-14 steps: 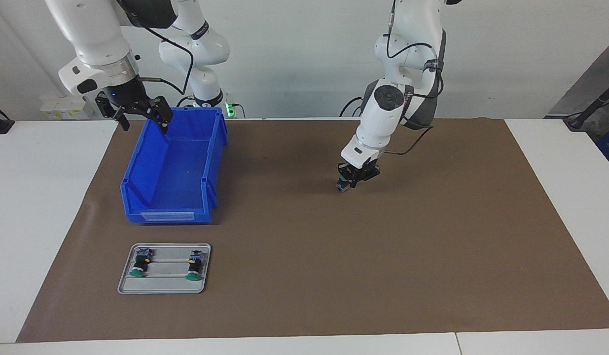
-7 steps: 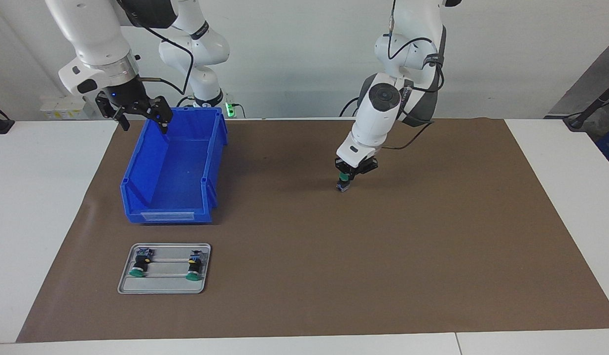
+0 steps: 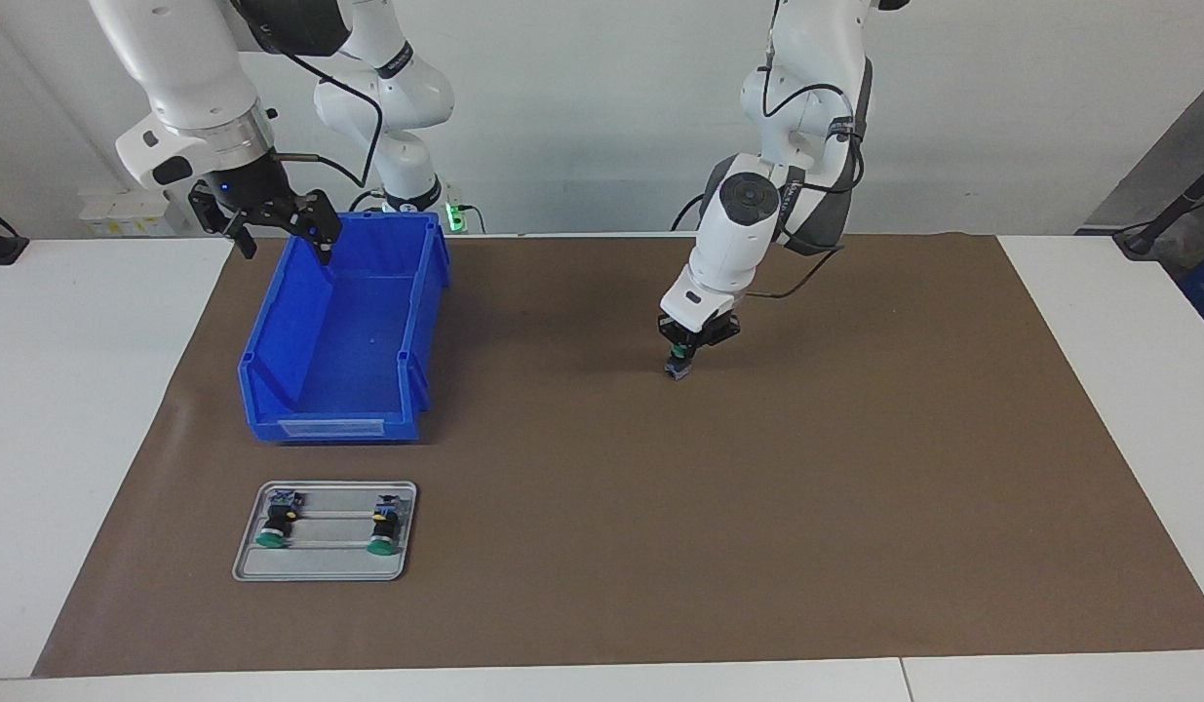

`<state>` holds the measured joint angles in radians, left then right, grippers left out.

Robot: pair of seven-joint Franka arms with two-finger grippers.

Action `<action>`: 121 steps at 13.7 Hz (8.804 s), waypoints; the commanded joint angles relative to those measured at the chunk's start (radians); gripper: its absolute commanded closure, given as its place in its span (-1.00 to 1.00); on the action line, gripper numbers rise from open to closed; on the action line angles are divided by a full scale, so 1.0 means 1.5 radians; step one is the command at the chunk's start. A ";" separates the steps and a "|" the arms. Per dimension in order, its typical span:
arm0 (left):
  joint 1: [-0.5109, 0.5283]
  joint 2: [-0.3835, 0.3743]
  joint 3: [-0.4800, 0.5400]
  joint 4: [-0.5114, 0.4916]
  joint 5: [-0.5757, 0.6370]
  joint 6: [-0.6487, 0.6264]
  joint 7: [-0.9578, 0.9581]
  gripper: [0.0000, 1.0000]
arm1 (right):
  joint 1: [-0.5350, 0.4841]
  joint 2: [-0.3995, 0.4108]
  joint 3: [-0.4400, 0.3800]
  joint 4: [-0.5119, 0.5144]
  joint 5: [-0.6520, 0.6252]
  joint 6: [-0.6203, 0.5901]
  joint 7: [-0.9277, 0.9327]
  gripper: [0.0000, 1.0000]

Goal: Place and press button with both arms
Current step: 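Press down on the green button with the closed left gripper, then lift the left gripper off the button and withdraw it outward, then reach the right gripper across the table toward the green button, then lower the right gripper over the green button and grasp it, then lift the green button with the right gripper toward the blue bin, then lower the button into the blue bin and open the right gripper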

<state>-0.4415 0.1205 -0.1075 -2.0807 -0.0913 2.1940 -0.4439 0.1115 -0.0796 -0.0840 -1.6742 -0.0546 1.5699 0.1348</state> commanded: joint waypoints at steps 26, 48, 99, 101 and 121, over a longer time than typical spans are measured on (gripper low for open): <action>0.314 -0.023 0.009 0.339 0.100 -0.371 0.273 -0.40 | -0.006 -0.014 0.005 -0.014 0.007 0.001 0.007 -1.00; 0.297 -0.084 0.006 0.273 0.051 -0.379 0.273 -1.00 | 0.177 0.113 0.013 -0.013 0.056 0.196 0.195 -1.00; 0.336 -0.083 0.008 0.319 0.089 -0.347 0.361 -1.00 | 0.188 0.160 0.017 -0.022 -0.033 0.274 0.290 1.00; 0.336 -0.083 0.008 0.319 0.089 -0.348 0.361 -1.00 | 0.100 0.135 0.018 -0.039 -0.031 0.249 0.124 1.00; 0.336 -0.083 0.008 0.320 0.089 -0.347 0.361 -1.00 | -0.063 0.065 0.017 -0.468 0.052 0.625 -0.125 -0.14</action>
<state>0.0565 0.0203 -0.0924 -1.5755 0.0297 1.6749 0.0870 0.0316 0.0229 -0.0660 -2.3591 -0.0031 2.4802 -0.0110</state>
